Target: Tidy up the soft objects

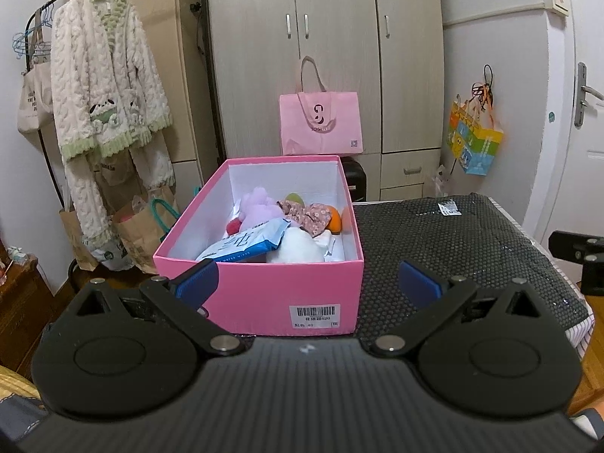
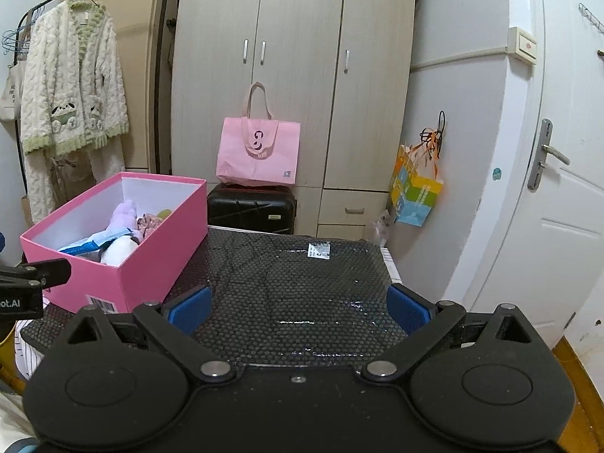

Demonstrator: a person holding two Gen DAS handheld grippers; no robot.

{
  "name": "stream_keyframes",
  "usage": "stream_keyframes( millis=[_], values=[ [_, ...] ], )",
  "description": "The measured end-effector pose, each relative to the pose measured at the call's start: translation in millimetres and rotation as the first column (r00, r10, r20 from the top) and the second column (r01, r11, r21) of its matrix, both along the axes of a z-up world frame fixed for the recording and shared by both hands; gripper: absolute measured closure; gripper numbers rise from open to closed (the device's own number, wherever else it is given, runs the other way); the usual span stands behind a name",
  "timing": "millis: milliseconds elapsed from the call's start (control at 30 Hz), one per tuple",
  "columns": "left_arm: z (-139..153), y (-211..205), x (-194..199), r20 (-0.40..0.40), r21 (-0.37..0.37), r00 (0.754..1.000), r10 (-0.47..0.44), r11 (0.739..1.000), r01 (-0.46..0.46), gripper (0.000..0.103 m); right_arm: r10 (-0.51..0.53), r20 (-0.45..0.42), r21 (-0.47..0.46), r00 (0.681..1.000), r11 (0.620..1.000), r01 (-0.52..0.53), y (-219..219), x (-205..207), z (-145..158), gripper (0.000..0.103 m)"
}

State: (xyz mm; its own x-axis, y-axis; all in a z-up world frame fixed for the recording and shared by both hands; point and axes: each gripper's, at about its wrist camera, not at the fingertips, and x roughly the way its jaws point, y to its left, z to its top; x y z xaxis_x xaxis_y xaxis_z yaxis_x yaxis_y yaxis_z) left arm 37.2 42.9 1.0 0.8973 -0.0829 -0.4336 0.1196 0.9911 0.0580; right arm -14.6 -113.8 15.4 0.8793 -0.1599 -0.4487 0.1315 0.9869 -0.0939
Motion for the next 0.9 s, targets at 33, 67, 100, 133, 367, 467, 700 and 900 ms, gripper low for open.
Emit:
stream_keyframes(
  millis=[33,67,100,133,367,467,700,900],
  values=[
    [-0.3,-0.4,-0.4,0.003,0.001,1.000,-0.002,1.000,0.002,0.000,-0.002,0.002,-0.002,1.000,1.000,0.002,0.3,-0.6,-0.3,0.002],
    [-0.3,-0.5,-1.0,0.005,0.000,1.000,-0.004,1.000,0.004,0.000,-0.004,0.006,-0.005,1.000,1.000,0.004,0.3,-1.2,-0.5,0.002],
    [-0.8,-0.7,-1.6,0.009,-0.002,1.000,-0.006,1.000,0.006,0.000,-0.006,0.012,-0.010,1.000,1.000,0.006,0.3,-2.0,-0.8,0.002],
    [-1.4,-0.8,-2.2,0.014,-0.004,1.000,-0.009,1.000,0.010,0.000,-0.008,0.019,-0.014,1.000,1.000,0.008,0.6,-2.9,-1.2,0.002],
    [-8.5,0.3,-5.1,0.062,-0.031,0.998,-0.028,0.999,0.030,0.000,-0.013,0.072,-0.015,0.997,1.000,0.014,-1.1,-4.6,-9.6,0.002],
    [-10.2,1.5,-7.6,0.088,-0.049,0.996,-0.033,0.998,0.038,0.000,-0.006,0.072,-0.021,0.997,1.000,0.007,-1.0,-3.5,-11.1,0.002],
    [-11.3,0.3,-16.1,0.161,-0.057,0.987,-0.021,0.998,0.030,0.000,0.003,0.109,-0.034,0.994,0.999,0.001,-1.5,-9.0,-11.1,0.002],
    [-13.0,-3.5,-17.9,0.163,-0.014,0.987,-0.012,1.000,0.014,0.000,-0.007,0.108,-0.021,0.994,1.000,0.010,-4.2,-8.6,-12.2,0.002]
  ],
)
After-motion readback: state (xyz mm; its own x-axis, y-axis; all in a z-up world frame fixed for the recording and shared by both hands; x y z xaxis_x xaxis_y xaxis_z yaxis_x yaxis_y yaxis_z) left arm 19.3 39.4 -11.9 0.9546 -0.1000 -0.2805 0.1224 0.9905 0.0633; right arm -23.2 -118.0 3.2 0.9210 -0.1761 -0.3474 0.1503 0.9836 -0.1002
